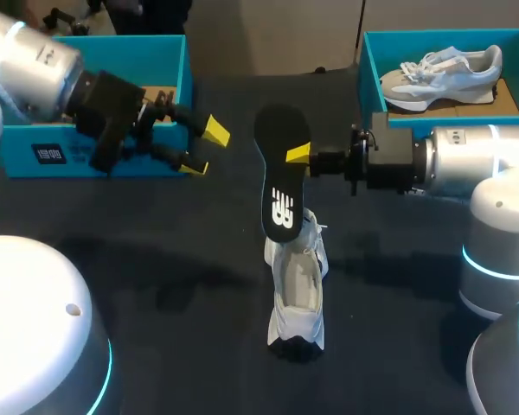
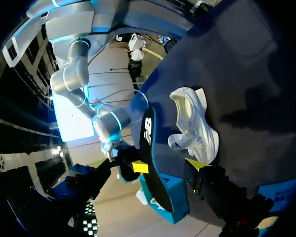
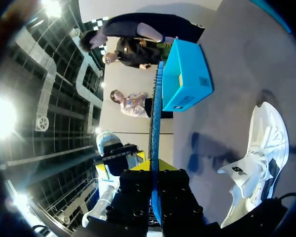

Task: Take the shoe out of the shoebox, open the shoe tongue, remove and reinsert the insole, then place the shoe into the shoebox

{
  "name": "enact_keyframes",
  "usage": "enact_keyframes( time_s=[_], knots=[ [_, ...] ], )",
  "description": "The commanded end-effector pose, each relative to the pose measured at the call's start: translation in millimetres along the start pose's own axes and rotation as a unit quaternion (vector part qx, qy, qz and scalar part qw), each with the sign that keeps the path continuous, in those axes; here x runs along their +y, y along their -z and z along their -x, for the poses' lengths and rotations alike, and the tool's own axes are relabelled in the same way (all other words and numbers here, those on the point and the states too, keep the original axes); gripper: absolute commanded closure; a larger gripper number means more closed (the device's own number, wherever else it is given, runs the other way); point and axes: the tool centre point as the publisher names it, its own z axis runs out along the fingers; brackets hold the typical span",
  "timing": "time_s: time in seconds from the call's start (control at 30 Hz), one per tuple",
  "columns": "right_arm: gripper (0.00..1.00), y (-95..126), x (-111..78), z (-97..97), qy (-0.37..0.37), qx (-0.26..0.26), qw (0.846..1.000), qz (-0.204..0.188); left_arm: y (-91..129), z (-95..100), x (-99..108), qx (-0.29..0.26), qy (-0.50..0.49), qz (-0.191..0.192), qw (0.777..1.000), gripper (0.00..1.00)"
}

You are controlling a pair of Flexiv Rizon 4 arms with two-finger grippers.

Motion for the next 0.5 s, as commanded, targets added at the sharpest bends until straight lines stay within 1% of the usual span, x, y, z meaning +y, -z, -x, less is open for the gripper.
enact_keyframes(
  time_s=[0.03,0.4,0.5],
  knots=[
    [1.0,-2,-0.4,0.5,0.0,-0.001,1.0,0.001,6,3.7,12,0.049,0.009,-0.033,0.998,0.0],
    [1.0,-2,-0.4,0.5,0.0,-0.001,1.0,0.001,31,18.9,32,0.114,0.03,-0.055,0.991,0.0],
    [1.0,-2,-0.4,0.5,0.0,-0.001,1.0,0.001,36,27.9,37,0.132,0.029,-0.058,0.989,0.0]
  ],
)
